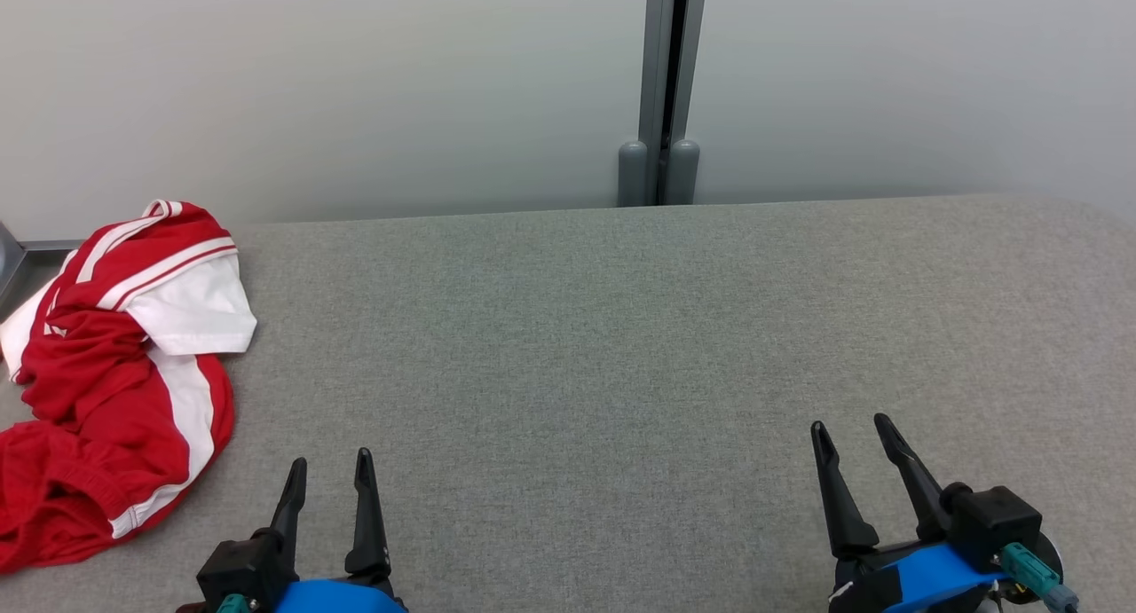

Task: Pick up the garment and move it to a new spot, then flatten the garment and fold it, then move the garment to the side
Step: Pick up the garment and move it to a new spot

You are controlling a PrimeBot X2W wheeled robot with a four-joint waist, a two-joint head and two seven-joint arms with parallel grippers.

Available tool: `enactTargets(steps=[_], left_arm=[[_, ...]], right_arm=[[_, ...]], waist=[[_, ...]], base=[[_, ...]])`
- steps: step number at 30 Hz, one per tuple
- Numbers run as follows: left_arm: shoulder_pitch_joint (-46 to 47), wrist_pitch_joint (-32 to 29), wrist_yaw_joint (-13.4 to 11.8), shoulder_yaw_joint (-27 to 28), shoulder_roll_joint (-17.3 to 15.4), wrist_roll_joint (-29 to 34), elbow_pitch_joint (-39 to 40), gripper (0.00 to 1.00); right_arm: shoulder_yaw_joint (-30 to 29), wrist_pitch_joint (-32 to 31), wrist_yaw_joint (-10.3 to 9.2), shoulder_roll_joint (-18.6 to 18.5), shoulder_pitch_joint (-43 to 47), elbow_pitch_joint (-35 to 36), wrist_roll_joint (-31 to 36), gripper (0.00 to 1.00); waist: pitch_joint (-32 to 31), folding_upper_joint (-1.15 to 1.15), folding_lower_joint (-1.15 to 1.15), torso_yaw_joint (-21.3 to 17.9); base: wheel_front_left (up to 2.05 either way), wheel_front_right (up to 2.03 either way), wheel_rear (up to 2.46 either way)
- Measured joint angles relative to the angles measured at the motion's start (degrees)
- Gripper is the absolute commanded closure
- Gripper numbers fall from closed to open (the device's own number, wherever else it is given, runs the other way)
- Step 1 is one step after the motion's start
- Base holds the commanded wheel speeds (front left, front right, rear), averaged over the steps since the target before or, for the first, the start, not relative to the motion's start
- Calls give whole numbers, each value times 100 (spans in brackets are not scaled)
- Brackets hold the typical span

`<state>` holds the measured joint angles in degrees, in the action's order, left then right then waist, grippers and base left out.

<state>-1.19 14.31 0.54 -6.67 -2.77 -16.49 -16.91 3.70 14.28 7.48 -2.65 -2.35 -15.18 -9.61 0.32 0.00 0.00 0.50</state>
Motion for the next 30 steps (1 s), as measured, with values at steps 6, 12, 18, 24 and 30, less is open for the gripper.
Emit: enactTargets(steps=[6, 12, 18, 24, 30], left_arm=[[0, 64, -12, -19, -2, 90, -69, 0], [0, 68, -23, -16, -3, 85, -121, 0], [1, 68, -26, -7, -3, 34, -158, 0], [1, 68, -43, -8, -3, 25, -164, 0], [7, 68, -53, -24, -3, 27, -165, 0]], right_arm=[[9, 65, 0, -2, 0, -9, 207, 0], [9, 70, 0, -3, -1, -37, 244, 0], [0, 71, 0, -3, -2, -55, 243, 0], [-10, 70, 0, -4, -2, -56, 243, 0], [-68, 71, 0, -4, 0, -49, 253, 0]], waist=[[9, 0, 0, 10], [22, 0, 0, 15], [26, 0, 0, 14], [28, 0, 0, 17], [38, 0, 0, 91]], base=[[0, 0, 0], [0, 0, 0], [0, 0, 0], [0, 0, 0], [0, 0, 0]])
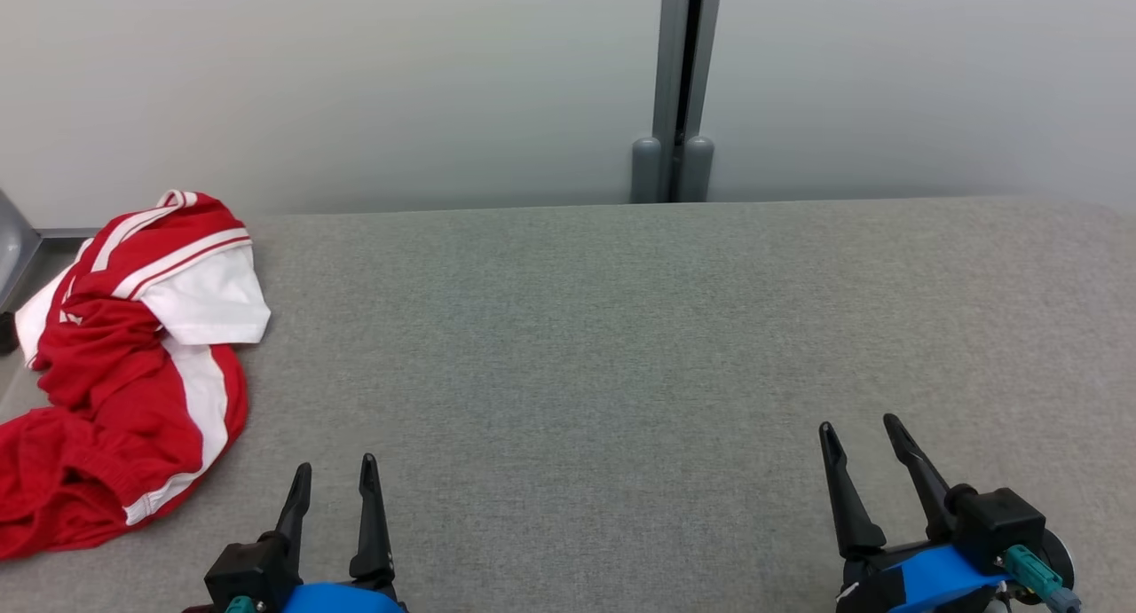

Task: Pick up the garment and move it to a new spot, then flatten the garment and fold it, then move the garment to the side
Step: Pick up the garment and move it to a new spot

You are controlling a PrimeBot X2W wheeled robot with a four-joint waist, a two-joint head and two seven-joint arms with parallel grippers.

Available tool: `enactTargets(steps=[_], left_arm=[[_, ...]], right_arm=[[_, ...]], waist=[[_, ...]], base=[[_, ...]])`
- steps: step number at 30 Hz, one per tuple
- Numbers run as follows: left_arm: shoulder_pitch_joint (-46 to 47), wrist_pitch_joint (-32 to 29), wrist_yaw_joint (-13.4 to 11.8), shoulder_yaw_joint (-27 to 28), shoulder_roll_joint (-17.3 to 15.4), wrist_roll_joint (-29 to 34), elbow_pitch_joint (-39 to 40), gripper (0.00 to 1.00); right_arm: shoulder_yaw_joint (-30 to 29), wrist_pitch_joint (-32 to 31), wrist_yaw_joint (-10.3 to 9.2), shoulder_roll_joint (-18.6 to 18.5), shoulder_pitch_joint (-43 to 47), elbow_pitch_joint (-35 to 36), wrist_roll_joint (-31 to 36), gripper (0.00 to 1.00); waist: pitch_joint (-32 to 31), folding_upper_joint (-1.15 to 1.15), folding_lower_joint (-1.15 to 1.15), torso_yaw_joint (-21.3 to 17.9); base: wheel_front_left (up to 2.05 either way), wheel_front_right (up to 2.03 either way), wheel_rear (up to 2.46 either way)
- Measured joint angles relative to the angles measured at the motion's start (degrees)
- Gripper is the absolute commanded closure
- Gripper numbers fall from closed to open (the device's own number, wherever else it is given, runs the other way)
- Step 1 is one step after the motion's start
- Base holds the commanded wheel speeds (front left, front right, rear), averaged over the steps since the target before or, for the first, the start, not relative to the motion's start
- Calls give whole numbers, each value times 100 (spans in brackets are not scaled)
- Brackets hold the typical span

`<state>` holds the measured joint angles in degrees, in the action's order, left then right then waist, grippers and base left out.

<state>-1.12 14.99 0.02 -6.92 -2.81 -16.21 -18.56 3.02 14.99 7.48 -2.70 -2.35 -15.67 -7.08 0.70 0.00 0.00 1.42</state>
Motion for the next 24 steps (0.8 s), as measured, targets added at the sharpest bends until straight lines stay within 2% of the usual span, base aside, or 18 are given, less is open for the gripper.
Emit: enactTargets(steps=[5, 18, 24], left_arm=[[57, 0, 0, -75, 1, -1, -4, 0], [99, 1, -15, 91, -10, -76, 12, 0], [29, 1, -20, 120, -9, -81, 42, 0]], right_arm=[[-162, 2, 0, -3, 28, 0, 49, 0], [37, 4, 1, -3, 16, 7, 83, 0], [114, 4, 1, -3, 14, -21, 100, 0]], waist=[[-33, 0, 0, 341], [-72, 0, 0, 1916], [66, 0, 0, 2465]], base=[[0, 0, 0], [0, 0, 0], [0, 0, 0]])
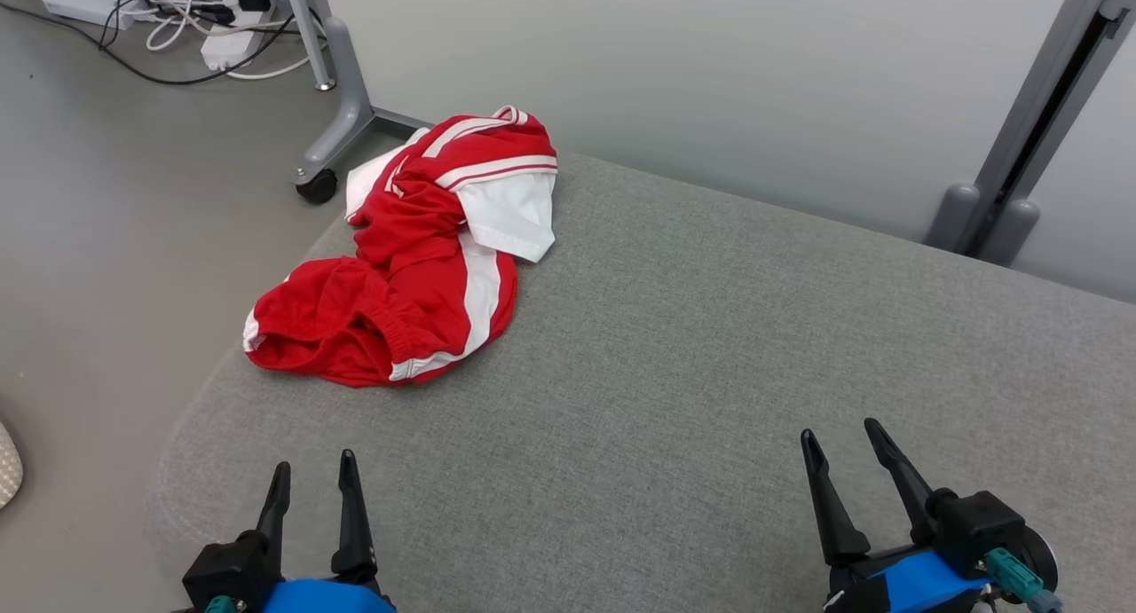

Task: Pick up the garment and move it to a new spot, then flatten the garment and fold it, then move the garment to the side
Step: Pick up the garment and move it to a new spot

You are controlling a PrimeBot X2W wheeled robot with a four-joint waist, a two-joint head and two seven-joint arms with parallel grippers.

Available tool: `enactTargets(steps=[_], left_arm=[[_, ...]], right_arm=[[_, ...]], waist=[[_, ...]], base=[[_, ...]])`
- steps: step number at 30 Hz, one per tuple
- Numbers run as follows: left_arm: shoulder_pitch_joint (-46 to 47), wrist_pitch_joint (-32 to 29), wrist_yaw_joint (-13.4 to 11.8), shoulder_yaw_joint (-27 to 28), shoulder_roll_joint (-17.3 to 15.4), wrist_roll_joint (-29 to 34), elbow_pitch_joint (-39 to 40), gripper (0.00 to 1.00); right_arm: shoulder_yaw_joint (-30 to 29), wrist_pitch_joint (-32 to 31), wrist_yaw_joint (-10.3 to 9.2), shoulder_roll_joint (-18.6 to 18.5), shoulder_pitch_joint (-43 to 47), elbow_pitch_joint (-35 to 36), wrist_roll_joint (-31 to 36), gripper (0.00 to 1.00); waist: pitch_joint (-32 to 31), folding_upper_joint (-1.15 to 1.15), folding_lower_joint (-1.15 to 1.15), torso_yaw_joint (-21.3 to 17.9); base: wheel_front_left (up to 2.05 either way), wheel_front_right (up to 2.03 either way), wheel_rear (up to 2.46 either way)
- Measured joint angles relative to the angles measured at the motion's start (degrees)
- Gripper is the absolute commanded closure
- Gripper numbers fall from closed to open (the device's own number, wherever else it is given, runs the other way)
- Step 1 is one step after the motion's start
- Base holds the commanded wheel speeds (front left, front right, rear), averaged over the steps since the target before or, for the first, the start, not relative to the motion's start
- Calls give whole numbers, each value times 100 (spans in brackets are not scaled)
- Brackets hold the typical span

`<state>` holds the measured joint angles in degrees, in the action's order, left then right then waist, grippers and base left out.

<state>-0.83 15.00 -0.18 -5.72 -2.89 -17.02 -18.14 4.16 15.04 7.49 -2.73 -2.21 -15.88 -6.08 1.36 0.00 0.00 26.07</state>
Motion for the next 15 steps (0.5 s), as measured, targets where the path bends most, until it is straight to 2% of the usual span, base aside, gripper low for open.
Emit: enactTargets(steps=[4, 9, 13, 15], left_arm=[[-19, 0, -8, 127, 0, -23, 25, 0], [10, 0, -9, 424, -8, -55, 193, 0], [448, 0, 24, 708, -369, 97, 353, 0], [815, 0, 199, 753, -587, 109, 379, 0]], right_arm=[[51, 0, 0, -1, -30, 1, 13, 0], [22, 0, 0, -1, -86, 12, 113, 0], [-79, 0, 0, -2, -86, 9, 278, 0], [-120, 0, 0, -2, -88, 12, 338, 0]], waist=[[114, 0, 0, 42], [239, 0, 0, -117], [364, 0, 0, -230], [413, 0, 0, -270]], base=[[0, 0, 0], [0, 0, 0], [0, 0, 0], [0, 0, 0]])
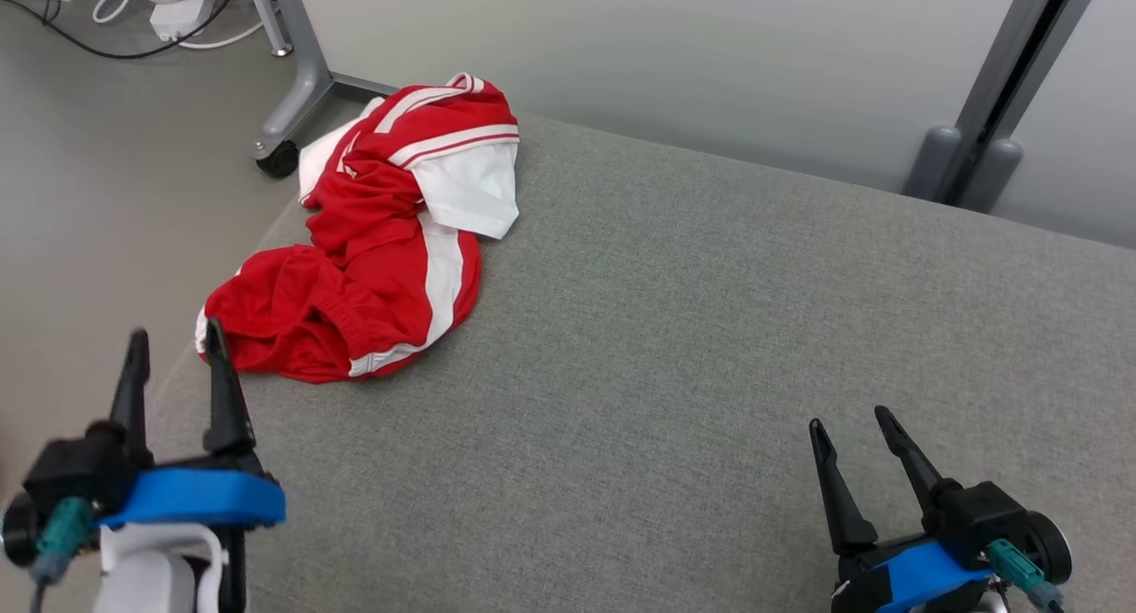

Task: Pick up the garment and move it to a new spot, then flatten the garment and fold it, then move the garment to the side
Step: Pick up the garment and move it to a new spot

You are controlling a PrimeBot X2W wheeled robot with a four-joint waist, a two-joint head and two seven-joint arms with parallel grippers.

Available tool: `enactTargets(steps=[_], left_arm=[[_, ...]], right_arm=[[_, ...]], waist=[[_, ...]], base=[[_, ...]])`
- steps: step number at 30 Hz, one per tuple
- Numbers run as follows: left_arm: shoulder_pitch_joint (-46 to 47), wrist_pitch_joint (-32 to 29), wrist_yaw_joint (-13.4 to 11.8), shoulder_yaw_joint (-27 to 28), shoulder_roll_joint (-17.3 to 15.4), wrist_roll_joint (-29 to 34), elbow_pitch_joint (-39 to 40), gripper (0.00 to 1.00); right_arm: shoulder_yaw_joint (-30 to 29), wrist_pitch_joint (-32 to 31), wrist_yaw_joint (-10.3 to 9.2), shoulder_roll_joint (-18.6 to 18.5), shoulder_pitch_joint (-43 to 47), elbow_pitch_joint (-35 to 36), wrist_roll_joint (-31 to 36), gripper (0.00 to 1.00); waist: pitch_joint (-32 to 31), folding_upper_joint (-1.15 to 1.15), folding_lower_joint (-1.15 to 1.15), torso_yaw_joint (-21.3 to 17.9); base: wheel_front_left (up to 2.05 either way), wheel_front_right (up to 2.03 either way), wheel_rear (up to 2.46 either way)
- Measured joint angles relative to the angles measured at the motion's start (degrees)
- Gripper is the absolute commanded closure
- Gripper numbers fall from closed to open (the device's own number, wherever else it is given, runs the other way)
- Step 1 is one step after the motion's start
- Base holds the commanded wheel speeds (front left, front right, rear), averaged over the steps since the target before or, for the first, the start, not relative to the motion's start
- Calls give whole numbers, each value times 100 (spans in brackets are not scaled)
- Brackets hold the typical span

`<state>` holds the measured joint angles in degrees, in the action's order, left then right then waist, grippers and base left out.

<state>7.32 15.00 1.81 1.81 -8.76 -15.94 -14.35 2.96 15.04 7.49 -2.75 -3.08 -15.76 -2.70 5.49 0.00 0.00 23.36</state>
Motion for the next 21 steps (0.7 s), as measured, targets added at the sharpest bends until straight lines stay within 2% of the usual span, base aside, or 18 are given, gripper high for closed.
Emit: enactTargets(steps=[4, 8, 11, 14, 18, 21], left_arm=[[707, -423, 301, -156, -454, 25, -302, 0], [1361, -1124, 491, -435, -649, -318, -940, 0], [1739, -1532, 532, -757, -831, -478, -1480, 0], [1929, -1915, 557, -1029, -805, -929, -1935, 0], [1952, -2316, 561, -1727, -957, -1439, -2193, 0], [1953, -2349, 561, -2038, -1072, -1839, -2252, 0]], right_arm=[[-47, 0, 0, 0, -35, 16, 85, 0], [-42, 0, 0, 0, -152, 31, 211, 0], [-25, 0, 0, 1, -224, 26, 328, 0], [-13, 0, 0, 1, -307, 26, 426, 0], [-64, 0, 0, 1, -381, 63, 537, 0], [-135, 0, 0, 1, -413, 86, 643, 0]], waist=[[133, 0, 0, -79], [325, 0, 0, -167], [481, 0, 0, -258], [631, 0, 1, -357], [854, 0, 1, -501], [1017, 0, 1, -571]], base=[[0, 0, 0], [0, 0, 0], [0, 0, 0], [0, 0, 0], [0, 0, 0], [0, 0, 0]])
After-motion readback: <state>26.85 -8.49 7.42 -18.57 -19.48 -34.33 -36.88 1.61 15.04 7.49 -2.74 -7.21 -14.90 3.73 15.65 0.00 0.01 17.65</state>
